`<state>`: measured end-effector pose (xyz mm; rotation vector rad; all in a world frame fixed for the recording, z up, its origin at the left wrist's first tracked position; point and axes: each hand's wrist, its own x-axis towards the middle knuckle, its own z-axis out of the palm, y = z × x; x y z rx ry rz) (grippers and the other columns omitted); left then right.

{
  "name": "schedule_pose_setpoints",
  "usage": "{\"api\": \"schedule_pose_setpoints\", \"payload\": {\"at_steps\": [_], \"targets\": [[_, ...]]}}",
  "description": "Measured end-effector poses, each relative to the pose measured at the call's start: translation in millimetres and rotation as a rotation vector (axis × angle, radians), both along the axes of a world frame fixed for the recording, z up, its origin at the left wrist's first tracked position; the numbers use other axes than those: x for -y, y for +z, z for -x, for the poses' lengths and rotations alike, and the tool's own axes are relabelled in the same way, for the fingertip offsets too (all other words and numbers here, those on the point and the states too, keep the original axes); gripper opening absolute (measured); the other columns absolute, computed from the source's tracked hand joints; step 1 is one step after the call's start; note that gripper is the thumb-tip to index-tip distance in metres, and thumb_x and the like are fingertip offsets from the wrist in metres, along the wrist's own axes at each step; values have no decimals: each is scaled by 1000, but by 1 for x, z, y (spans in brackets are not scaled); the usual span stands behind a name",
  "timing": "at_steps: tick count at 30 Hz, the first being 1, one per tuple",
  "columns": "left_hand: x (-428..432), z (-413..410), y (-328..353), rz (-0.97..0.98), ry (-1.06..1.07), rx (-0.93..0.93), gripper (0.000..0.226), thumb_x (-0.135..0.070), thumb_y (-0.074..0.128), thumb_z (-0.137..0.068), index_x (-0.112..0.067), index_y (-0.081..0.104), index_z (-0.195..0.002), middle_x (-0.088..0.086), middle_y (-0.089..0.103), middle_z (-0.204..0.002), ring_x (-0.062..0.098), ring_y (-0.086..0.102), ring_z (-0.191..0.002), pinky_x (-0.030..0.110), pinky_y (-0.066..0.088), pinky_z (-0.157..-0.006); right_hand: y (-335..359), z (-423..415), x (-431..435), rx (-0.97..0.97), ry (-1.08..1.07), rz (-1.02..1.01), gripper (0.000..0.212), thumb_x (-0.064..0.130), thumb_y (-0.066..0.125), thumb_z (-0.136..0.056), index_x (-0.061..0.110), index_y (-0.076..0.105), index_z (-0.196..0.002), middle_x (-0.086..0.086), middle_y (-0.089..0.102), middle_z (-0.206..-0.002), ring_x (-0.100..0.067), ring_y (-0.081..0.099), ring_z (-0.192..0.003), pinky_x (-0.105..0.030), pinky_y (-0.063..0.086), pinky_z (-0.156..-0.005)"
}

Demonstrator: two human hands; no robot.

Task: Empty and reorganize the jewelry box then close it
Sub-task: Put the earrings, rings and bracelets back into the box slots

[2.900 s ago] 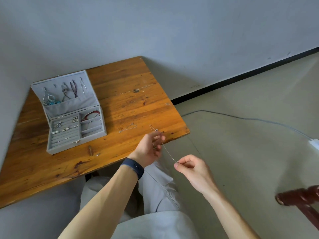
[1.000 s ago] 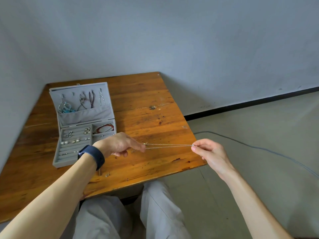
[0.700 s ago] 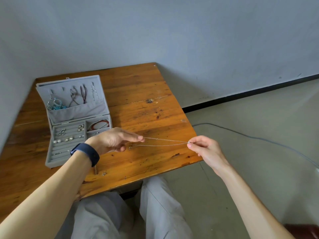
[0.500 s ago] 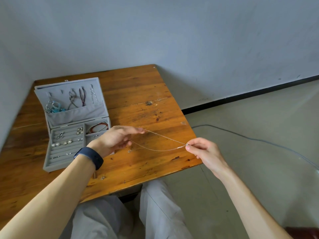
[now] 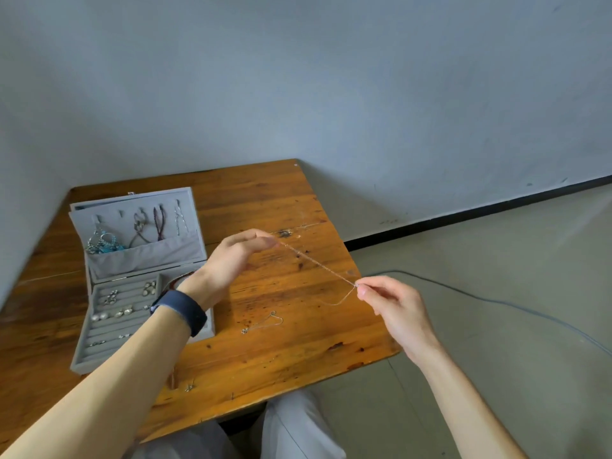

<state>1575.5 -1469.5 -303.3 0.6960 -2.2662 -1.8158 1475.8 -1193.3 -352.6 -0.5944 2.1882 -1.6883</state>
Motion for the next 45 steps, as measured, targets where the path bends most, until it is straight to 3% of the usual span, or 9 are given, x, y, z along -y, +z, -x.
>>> {"api": "schedule_pose_setpoints", "payload": {"at_steps": [4, 9, 13, 19, 25, 32, 37, 40, 45], "targets": [[-3, 4, 18, -95, -216, -75, 12, -28, 60, -89, -26, 71, -87, -5, 71, -105, 12, 63, -106, 39, 41, -91, -4, 1, 1, 251, 141, -82, 18, 21, 68, -92, 34, 78, -100, 13, 74, -92, 0, 61, -73, -18, 50, -69], [-22, 5, 34, -394, -269, -165, 8, -21, 62, -81, -19, 66, -76, 0, 48, -60, 21, 58, -66, 29, 52, -73, -11, -7, 12, 860, 20, 417, 15, 5, 67, -81, 7, 75, -93, -4, 61, -78, -10, 46, -58, -22, 35, -59], [-17, -4, 37, -436, -75, -97, 11, -17, 60, -86, -18, 63, -75, -8, 21, -54, 11, 19, -42, 25, 26, -44, -3, -22, 10, 686, 17, 430, 18, 2, 61, -91, 9, 77, -93, -3, 60, -77, -10, 45, -59, -24, 34, -61], [-5, -27, 43, 53, -70, 221, 11, -25, 65, -88, -23, 69, -79, -5, 33, -56, 12, 24, -44, 20, 19, -39, 19, -29, -7, 84, -106, 205, 17, 17, 66, -95, 30, 76, -101, 13, 67, -77, -9, 50, -66, -24, 52, -71], [-13, -44, 62, -246, -155, 27, 7, -26, 66, -84, -25, 64, -77, -6, 28, -63, 13, 15, -48, 24, 11, -42, 29, -35, -6, 347, -110, 315, 18, 5, 65, -91, 16, 78, -96, -11, 51, -76, -12, 44, -61, -28, 41, -69], [-27, -55, 80, -759, 1, -348, 6, -30, 64, -85, -24, 63, -82, -11, 47, -68, 7, 43, -55, 22, 37, -61, 10, -64, -2, 179, 42, 122, 16, 17, 66, -94, 28, 75, -102, 18, 60, -63, -8, 51, -64, -21, 50, -70], [-25, -56, 61, -569, 212, -274, 11, -25, 57, -98, -17, 65, -93, -5, 62, -75, 15, 65, -76, 30, 53, -78, -1, -60, -6, 327, -42, 223, 16, 15, 67, -94, 24, 76, -103, 0, 51, -66, -16, 47, -68, -27, 46, -75], [-18, -62, 33, -467, 348, -168, 14, -20, 56, -100, -10, 65, -105, 2, 70, -77, 21, 72, -87, 33, 56, -79, -6, -47, -12, 251, -63, 147, 18, 19, 69, -93, 27, 74, -108, 9, 69, -85, -10, 57, -71, -22, 50, -72], [-19, -48, -11, -338, 495, -21, 16, -17, 55, -100, -11, 66, -89, 4, 74, -79, 13, 72, -67, 24, 55, -60, -9, -17, -8, 123, -64, 27, 16, 21, 68, -94, 33, 74, -103, 19, 73, -100, 5, 65, -84, -13, 51, -65]]}}
